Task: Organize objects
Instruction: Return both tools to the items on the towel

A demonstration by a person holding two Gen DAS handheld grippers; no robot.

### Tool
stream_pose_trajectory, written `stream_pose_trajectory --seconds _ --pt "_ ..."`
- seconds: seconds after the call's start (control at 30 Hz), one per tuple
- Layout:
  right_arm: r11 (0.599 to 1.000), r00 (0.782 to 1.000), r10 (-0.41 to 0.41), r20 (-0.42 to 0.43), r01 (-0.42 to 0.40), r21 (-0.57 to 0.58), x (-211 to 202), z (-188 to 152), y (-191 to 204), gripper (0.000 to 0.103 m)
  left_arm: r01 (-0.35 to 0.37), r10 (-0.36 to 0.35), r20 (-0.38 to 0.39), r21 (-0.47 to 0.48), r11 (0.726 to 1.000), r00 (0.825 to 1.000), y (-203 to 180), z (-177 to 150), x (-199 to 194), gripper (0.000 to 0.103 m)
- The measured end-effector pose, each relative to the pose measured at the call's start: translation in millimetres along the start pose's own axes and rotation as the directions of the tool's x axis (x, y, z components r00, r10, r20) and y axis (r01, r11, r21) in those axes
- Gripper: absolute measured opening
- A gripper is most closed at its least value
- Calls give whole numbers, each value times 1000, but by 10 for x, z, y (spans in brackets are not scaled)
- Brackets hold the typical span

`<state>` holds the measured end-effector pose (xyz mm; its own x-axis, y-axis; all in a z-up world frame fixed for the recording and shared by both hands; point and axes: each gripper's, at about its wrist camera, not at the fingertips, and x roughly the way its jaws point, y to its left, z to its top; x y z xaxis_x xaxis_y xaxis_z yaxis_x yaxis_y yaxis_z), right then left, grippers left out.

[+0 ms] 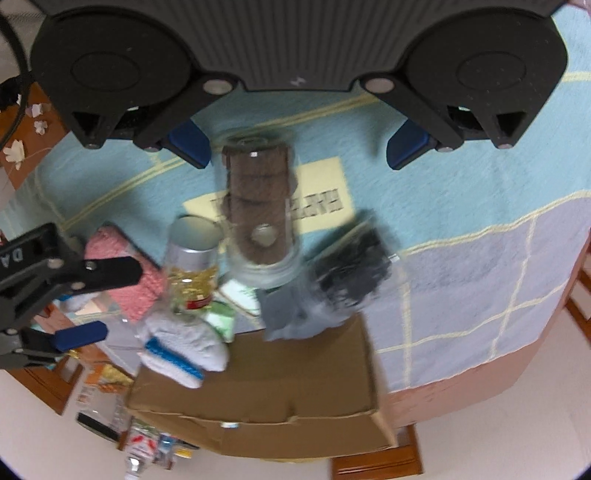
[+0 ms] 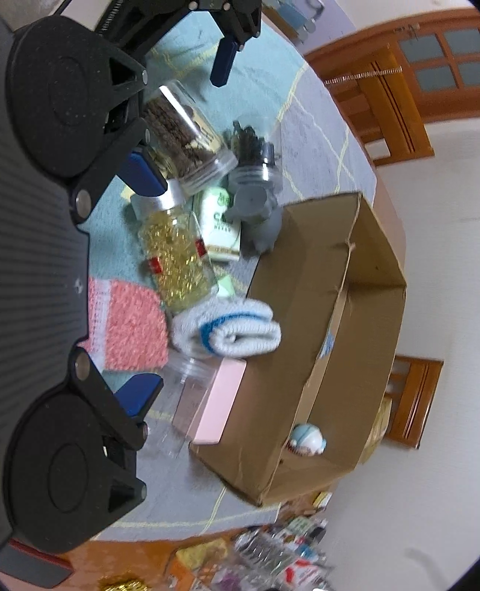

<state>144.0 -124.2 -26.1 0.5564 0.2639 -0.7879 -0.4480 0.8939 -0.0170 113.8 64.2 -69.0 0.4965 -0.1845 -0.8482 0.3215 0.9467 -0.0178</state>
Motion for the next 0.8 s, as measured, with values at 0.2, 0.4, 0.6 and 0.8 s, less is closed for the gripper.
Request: stream_pose_trajectory --seconds 0.2,0.4,0.6,0.8 --pt "998 998 54 -19 -54 -32 82 29 45 103 -65 65 -3 -81 995 998 248 -59 -44 101" --pt "994 997 73 -33 -75 -75 117 54 72 103 -130 131 -1 -148 980 991 470 -51 -32 101" --pt "991 996 77 -43 -81 -107 114 54 35 103 -175 177 -5 -198 964 984 526 -34 3 101" --pt "990 997 77 -29 -80 -115 39 58 -74 103 -85 94 23 -254 964 995 325 -52 -100 101"
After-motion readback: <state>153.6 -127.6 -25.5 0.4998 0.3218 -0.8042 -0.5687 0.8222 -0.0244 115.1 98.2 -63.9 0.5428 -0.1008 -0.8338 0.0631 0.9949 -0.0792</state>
